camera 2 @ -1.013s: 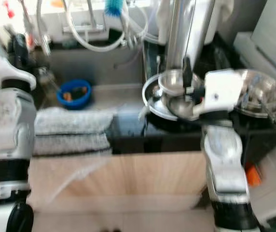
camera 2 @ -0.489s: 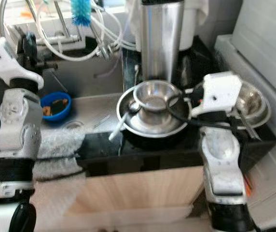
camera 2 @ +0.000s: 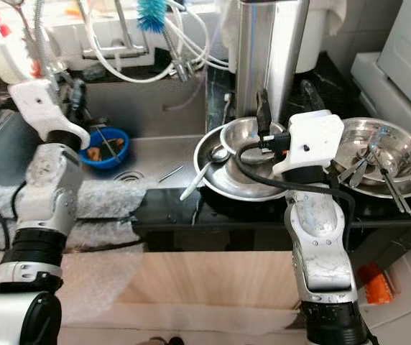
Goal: Kitchen organization
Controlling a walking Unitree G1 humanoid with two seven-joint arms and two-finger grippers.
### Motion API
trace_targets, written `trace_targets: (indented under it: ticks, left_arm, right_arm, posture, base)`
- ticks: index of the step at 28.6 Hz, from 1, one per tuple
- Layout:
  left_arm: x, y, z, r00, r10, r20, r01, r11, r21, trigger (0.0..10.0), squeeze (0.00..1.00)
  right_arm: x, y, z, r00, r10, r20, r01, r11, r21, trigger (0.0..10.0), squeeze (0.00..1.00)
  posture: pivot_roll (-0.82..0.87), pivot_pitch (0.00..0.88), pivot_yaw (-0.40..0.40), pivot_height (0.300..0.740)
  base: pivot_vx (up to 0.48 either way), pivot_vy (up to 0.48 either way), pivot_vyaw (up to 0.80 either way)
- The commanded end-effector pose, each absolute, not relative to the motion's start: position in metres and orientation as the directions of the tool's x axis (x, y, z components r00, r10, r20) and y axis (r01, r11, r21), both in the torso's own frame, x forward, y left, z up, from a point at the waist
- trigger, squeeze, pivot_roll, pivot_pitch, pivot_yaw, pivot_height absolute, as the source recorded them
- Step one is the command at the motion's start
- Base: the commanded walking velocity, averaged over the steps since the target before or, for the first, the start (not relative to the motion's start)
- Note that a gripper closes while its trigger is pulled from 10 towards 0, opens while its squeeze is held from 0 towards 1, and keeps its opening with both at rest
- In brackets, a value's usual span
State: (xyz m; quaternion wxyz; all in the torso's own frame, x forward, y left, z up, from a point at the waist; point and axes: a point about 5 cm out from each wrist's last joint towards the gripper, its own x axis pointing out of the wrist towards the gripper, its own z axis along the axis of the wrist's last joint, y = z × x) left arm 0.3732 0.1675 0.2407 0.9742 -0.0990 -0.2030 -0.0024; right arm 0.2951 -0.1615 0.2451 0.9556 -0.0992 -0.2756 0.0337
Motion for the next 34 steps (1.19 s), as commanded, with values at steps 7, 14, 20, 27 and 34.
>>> trace_targets:
  ticks: [7,14,20,27,34]
  left_arm:
    - [0.386,0.154,0.232,0.936,0.014,0.351,0.1,0.947,-0.304,10.0,1.0]
    - [0.388,0.15,0.228,0.938,0.005,0.347,0.112,0.942,-0.317,10.0,1.0]
    - [0.385,0.154,0.23,0.929,0.012,0.371,0.114,0.942,-0.315,10.0,0.0]
    - [0.38,0.16,0.233,0.915,0.022,0.402,0.111,0.946,-0.304,10.0,0.0]
    - [0.374,0.168,0.234,0.907,0.037,0.419,0.101,0.948,-0.302,10.0,0.0]
  right_arm:
    - [0.291,-0.157,0.246,0.842,0.119,0.527,-0.018,0.981,-0.194,10.0,0.0]
    - [0.291,-0.156,0.244,0.847,0.117,0.519,-0.021,0.982,-0.188,10.0,0.0]
    - [0.292,-0.151,0.242,0.854,0.141,0.501,-0.059,0.983,-0.176,10.0,0.0]
    - [0.286,-0.14,0.252,0.857,0.127,0.499,-0.169,0.985,0.04,10.0,0.0]
    - [0.276,-0.126,0.26,0.852,0.14,0.505,-0.242,0.96,0.142,10.0,0.0]
  posture:
    - [-0.06,0.12,0.12,0.74]
    - [-0.06,0.122,0.122,0.74]
    - [-0.06,0.119,0.122,0.74]
    - [-0.06,0.12,0.12,0.74]
    - [-0.07,0.121,0.121,0.74]
  base:
    - [0.0,0.0,0.0]
    - [0.0,0.0,0.0]
    - [0.0,0.0,0.0]
    - [0.0,0.0,0.0]
    - [0.0,0.0,0.0]
